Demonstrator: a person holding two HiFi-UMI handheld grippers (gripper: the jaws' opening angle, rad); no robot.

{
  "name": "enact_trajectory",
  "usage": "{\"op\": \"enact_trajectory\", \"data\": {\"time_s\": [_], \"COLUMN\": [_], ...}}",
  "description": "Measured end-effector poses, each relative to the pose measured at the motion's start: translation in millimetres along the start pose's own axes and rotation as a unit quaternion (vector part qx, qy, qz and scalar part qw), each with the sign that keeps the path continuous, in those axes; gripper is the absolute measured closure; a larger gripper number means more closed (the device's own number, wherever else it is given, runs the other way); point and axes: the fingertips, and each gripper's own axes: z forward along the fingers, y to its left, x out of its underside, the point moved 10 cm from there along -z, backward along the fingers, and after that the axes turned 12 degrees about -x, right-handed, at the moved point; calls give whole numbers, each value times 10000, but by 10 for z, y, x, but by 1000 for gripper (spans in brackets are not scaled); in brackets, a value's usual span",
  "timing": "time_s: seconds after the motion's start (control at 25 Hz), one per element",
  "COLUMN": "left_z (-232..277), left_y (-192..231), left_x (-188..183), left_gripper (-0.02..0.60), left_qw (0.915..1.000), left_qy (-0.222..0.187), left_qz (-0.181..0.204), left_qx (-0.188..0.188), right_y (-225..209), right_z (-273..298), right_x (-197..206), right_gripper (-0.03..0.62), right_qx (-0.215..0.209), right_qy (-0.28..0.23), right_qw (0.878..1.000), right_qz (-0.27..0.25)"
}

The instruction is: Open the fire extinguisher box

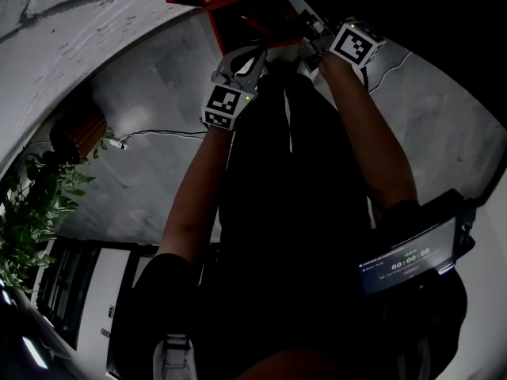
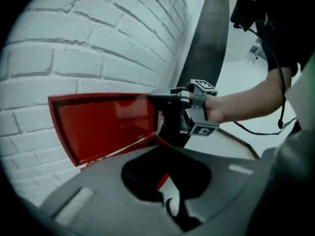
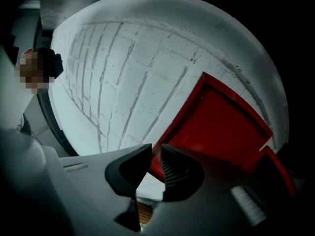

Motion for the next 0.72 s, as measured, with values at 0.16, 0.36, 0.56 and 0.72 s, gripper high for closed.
{"op": "enact_trajectory", "data": {"time_s": [0.16, 0.36, 0.56, 0.72], "left_z": [-266, -819, -1382, -1776], "left_y": [-32, -120, -319, -524], "left_x": [-270, -859, -1468, -1908], "left_gripper": [580, 580, 580, 580], "left_qw": [9996, 9961, 9892, 9862], "left_qy": [-263, -879, -1453, -1642], "left_qz": [-33, 62, 153, 24], "left_qx": [-16, -14, 107, 204], "right_y": [407, 1227, 2146, 2753], "right_z": [-52, -96, -168, -188], "right_x": [-44, -171, -348, -499], "right_gripper": [576, 579, 583, 583], "right_qx": [-155, -593, -1070, -1357], "right_qy": [585, 1395, 1870, 1922], "right_qw": [9970, 9768, 9470, 9331], "right_qz": [-473, -1515, -2384, -2720]}}
